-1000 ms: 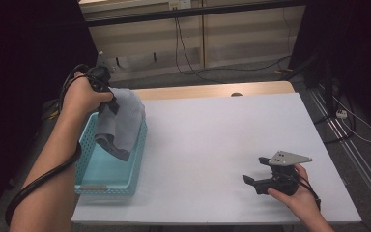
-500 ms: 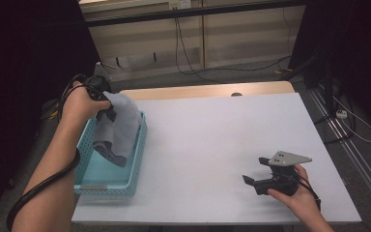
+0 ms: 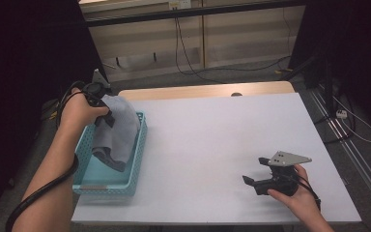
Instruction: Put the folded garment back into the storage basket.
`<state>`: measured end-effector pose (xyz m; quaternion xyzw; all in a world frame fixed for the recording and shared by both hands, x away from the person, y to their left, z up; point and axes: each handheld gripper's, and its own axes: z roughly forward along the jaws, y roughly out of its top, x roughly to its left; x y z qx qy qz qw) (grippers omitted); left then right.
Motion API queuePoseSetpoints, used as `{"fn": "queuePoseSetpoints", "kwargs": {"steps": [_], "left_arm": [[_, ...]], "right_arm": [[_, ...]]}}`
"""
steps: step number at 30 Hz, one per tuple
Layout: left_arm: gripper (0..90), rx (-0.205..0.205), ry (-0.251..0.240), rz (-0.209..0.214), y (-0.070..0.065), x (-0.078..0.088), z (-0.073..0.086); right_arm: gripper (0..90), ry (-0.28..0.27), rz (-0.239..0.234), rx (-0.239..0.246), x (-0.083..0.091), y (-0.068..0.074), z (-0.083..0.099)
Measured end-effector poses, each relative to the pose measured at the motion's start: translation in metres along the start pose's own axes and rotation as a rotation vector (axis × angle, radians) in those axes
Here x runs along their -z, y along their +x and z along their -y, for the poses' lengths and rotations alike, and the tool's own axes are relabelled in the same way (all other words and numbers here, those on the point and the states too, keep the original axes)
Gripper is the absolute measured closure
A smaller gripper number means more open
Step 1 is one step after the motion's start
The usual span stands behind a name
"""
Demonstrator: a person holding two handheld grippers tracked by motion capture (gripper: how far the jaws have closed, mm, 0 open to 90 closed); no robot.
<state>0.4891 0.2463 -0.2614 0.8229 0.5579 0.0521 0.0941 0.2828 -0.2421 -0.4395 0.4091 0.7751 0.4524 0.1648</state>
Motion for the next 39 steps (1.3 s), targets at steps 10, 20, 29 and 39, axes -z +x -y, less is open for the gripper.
{"fn": "queuePoseSetpoints", "kwargs": {"steps": [10,20,29,39], "left_arm": [[72.6,0.016,0.008,0.009,0.006,-0.007,0.008],[72.6,0.027,0.008,0.011,0.011,-0.009,0.012],[72.7,0.024,0.017,0.020,0.010,-0.014,0.016],[72.8,0.012,0.027,0.022,0.009,-0.018,0.021]], "right_arm": [[10.5,-0.001,-0.002,-0.005,0.000,-0.001,0.000],[10.5,-0.003,0.000,-0.005,0.001,-0.002,0.000],[10.5,-0.004,0.002,-0.004,0.001,-0.001,-0.001],[10.5,-0.007,0.006,-0.006,0.002,-0.002,-0.001]]}}
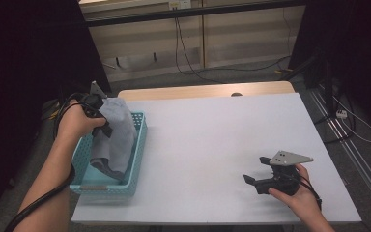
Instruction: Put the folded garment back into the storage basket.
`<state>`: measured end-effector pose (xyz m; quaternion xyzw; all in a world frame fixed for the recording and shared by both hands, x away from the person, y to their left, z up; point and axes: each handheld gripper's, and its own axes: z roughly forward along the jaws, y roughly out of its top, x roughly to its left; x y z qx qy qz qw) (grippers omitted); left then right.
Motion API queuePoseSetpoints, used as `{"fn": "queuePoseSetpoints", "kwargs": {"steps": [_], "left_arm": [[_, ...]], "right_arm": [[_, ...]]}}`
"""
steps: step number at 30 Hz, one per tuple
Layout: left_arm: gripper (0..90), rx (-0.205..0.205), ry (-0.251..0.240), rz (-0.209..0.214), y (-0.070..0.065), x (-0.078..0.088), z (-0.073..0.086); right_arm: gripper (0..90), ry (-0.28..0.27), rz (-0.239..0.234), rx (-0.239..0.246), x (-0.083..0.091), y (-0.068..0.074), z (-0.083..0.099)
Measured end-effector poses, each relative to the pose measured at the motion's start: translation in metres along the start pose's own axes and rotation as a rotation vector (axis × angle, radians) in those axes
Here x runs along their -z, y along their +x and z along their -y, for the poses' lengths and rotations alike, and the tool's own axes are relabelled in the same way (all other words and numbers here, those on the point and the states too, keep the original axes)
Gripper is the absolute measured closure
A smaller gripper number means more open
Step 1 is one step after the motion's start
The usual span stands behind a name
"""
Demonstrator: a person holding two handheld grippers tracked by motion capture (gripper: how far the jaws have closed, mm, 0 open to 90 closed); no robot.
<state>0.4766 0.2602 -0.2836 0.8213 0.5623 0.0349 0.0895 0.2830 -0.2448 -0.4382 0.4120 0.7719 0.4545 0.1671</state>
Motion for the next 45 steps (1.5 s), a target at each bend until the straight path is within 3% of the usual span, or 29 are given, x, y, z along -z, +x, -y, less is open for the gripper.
{"fn": "queuePoseSetpoints", "kwargs": {"steps": [16,45], "left_arm": [[72.8,-0.048,0.013,0.002,-0.007,-0.001,0.008],[72.8,-0.068,0.032,0.061,-0.010,-0.015,0.025]], "right_arm": [[10.5,0.001,0.000,0.001,0.000,0.000,0.000],[10.5,0.009,-0.002,0.000,-0.002,0.001,0.001]]}}
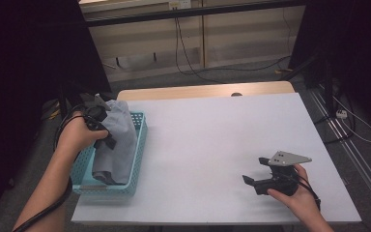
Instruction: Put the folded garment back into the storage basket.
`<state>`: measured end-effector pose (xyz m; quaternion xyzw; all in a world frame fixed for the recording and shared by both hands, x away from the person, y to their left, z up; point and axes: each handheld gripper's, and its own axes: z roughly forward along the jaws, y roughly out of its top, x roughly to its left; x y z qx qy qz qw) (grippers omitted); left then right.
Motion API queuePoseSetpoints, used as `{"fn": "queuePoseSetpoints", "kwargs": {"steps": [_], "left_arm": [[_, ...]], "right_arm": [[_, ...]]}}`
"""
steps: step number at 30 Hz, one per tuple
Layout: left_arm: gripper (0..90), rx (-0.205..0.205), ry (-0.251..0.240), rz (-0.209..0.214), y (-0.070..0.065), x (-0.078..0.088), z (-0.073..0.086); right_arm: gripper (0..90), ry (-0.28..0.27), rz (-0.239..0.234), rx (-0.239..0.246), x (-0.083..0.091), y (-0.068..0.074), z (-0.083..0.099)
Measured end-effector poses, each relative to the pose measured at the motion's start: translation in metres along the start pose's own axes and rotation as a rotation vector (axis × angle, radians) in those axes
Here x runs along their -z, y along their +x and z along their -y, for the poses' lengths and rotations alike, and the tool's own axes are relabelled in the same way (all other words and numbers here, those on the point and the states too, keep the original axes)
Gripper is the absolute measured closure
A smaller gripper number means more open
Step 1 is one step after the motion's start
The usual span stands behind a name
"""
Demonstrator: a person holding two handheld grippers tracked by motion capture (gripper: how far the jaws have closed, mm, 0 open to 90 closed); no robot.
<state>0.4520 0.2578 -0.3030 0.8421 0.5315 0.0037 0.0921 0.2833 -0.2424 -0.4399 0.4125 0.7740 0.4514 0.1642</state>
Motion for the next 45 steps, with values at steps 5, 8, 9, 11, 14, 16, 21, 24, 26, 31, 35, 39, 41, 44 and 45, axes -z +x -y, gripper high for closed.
{"fn": "queuePoseSetpoints", "kwargs": {"steps": [5,8,9,11,14,16,21,24,26,31,35,39,41,44,45], "left_arm": [[72.7,0.007,0.003,0.008,0.000,-0.002,0.003],[72.7,0.008,0.004,0.015,0.002,-0.004,0.005],[72.7,0.008,0.004,0.015,0.002,-0.004,0.005],[72.7,0.012,0.011,0.024,0.003,-0.007,0.008],[72.7,0.013,0.014,0.037,0.004,-0.008,0.009],[72.8,0.013,0.015,0.041,0.004,-0.007,0.010],[72.7,0.004,0.024,0.039,0.004,-0.009,0.009],[72.6,0.008,0.016,0.032,0.004,-0.011,0.009],[72.5,0.007,0.018,0.033,0.004,-0.013,0.010],[72.2,0.016,0.014,0.040,0.005,-0.017,0.010],[70.5,0.028,-0.001,0.049,0.006,-0.018,0.010],[64.7,0.027,-0.009,0.045,0.008,-0.020,0.010],[60.2,0.032,-0.017,0.041,0.009,-0.021,0.011],[59.1,0.050,-0.024,0.047,0.011,-0.021,0.012],[59.8,0.052,-0.020,0.047,0.011,-0.021,0.012]], "right_arm": [[10.5,0.003,0.000,0.004,0.000,0.000,0.000],[10.5,0.003,0.000,0.004,0.000,0.001,0.000],[10.5,0.003,0.000,0.004,0.000,0.001,0.000],[10.5,0.003,-0.001,0.004,0.000,0.001,0.000],[10.5,0.004,-0.002,0.005,0.000,0.001,0.000],[10.4,0.003,-0.002,0.006,0.000,0.001,0.000],[10.4,0.005,-0.003,0.007,-0.001,0.002,-0.001],[10.4,0.005,-0.002,0.007,0.000,0.001,-0.001],[10.3,0.005,-0.003,0.008,0.000,0.001,-0.001],[10.3,0.006,-0.004,0.009,0.000,0.002,-0.001],[10.3,0.005,-0.004,0.009,0.000,0.002,-0.001],[10.3,0.006,-0.003,0.007,-0.001,0.002,0.000],[10.3,0.008,-0.006,0.009,-0.001,0.002,0.000],[10.3,0.008,-0.006,0.010,-0.001,0.002,0.000],[10.3,0.008,-0.006,0.010,-0.001,0.002,0.000]]}}
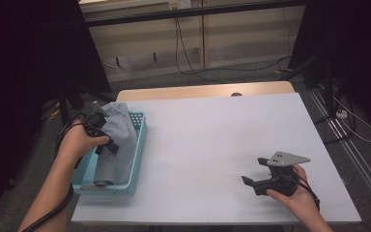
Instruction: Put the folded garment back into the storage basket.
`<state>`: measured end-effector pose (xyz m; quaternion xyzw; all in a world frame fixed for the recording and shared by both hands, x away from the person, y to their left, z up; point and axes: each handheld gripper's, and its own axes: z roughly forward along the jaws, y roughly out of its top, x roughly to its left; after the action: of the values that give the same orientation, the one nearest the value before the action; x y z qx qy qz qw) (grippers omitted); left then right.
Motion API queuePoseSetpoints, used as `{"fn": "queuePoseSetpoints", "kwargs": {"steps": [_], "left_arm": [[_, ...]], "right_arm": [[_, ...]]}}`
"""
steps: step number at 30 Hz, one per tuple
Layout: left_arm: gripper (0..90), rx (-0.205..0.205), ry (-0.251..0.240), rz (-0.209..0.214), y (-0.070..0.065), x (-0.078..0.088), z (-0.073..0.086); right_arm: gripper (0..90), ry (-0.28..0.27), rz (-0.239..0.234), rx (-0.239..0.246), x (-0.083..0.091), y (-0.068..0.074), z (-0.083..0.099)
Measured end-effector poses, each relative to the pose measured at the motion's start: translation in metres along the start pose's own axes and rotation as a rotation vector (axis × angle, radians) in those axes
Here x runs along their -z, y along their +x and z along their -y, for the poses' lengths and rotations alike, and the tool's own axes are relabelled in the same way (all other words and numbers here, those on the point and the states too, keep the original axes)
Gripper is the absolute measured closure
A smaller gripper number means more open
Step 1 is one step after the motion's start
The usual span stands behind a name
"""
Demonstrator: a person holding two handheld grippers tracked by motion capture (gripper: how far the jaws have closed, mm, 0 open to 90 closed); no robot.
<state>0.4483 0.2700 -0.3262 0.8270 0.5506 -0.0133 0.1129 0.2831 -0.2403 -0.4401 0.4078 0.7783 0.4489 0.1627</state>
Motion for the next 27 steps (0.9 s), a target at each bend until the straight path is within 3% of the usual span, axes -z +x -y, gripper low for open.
{"fn": "queuePoseSetpoints", "kwargs": {"steps": [14,24,27], "left_arm": [[54.0,0.019,0.002,-0.013,0.009,-0.001,0.003],[40.3,0.037,-0.067,-0.059,0.019,0.008,0.007],[39.5,0.041,-0.089,-0.054,0.019,0.012,0.006]], "right_arm": [[10.2,0.000,0.003,0.000,0.000,0.000,0.000],[9.9,0.000,0.005,-0.001,-0.001,0.000,0.000],[9.8,0.001,0.005,-0.001,-0.001,0.001,0.000]]}}
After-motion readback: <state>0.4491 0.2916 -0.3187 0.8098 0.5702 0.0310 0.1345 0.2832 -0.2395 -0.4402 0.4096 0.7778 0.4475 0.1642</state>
